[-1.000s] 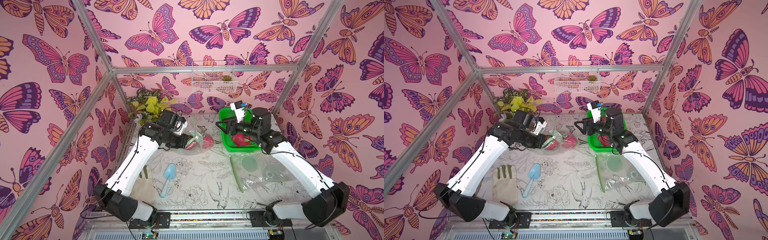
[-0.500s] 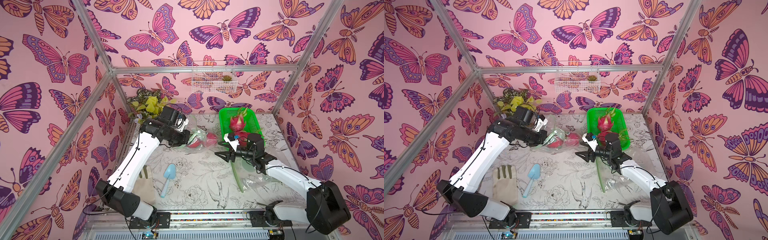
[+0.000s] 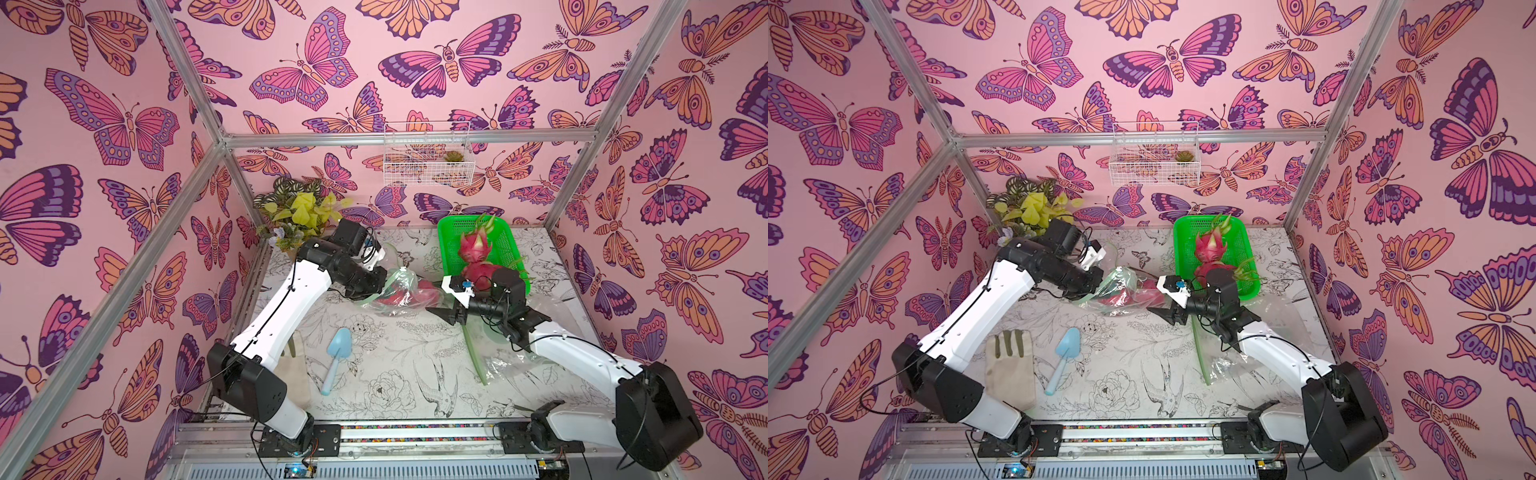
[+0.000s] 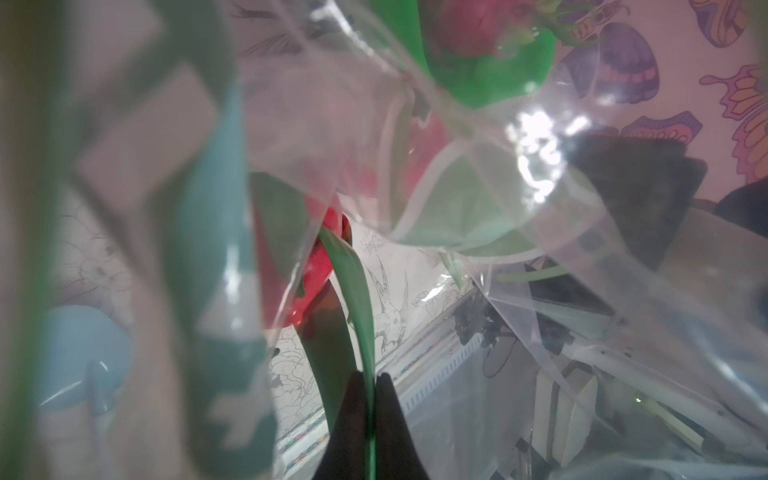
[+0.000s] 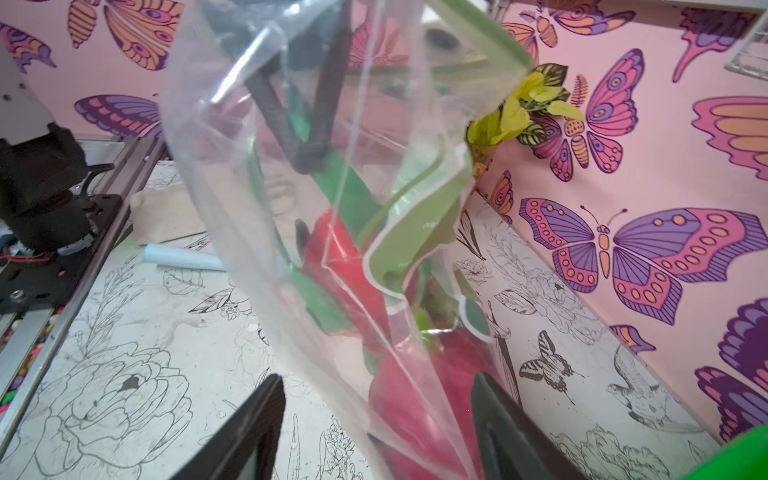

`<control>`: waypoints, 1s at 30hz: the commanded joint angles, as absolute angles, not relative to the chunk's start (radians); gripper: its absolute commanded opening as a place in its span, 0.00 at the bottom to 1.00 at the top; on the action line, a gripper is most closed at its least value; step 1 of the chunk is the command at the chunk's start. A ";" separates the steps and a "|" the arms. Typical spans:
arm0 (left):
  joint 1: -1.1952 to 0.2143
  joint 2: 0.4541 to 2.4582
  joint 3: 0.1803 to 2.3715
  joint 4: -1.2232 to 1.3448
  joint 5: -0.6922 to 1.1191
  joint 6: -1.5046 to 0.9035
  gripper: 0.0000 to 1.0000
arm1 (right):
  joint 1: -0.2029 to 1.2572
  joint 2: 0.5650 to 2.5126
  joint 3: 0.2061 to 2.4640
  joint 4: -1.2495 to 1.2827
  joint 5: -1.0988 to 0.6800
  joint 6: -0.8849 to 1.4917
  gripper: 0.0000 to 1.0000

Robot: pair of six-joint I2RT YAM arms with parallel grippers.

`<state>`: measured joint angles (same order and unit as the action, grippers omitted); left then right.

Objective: Open the zip-top bag and take out the dragon fruit
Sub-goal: Pick up the dragon fruit from the zipper food storage bag.

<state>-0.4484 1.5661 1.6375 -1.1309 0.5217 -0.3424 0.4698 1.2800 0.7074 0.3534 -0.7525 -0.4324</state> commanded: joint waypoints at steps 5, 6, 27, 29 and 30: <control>-0.465 1.567 1.687 -1.094 0.625 -0.328 0.00 | 0.506 1.336 0.724 0.266 -0.783 -0.536 0.66; -0.465 1.561 1.690 -1.094 0.627 -0.330 0.00 | 0.506 1.344 0.727 0.255 -0.772 -0.548 0.62; -0.460 1.454 1.798 -1.055 0.673 -0.414 0.00 | 0.506 1.419 0.747 0.184 -0.677 -0.586 0.19; -0.457 1.443 1.806 -1.055 0.660 -0.417 0.00 | 0.506 1.419 0.748 0.181 -0.673 -0.586 0.18; -0.454 1.438 1.811 -1.051 0.663 -0.421 0.00 | 0.506 1.419 0.749 0.181 -0.672 -0.587 0.18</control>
<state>-0.4618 1.4960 1.7618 -1.1236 0.6174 -0.4183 0.5014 1.4071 0.7238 0.2276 -0.6960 -0.5800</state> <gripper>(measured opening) 0.057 0.179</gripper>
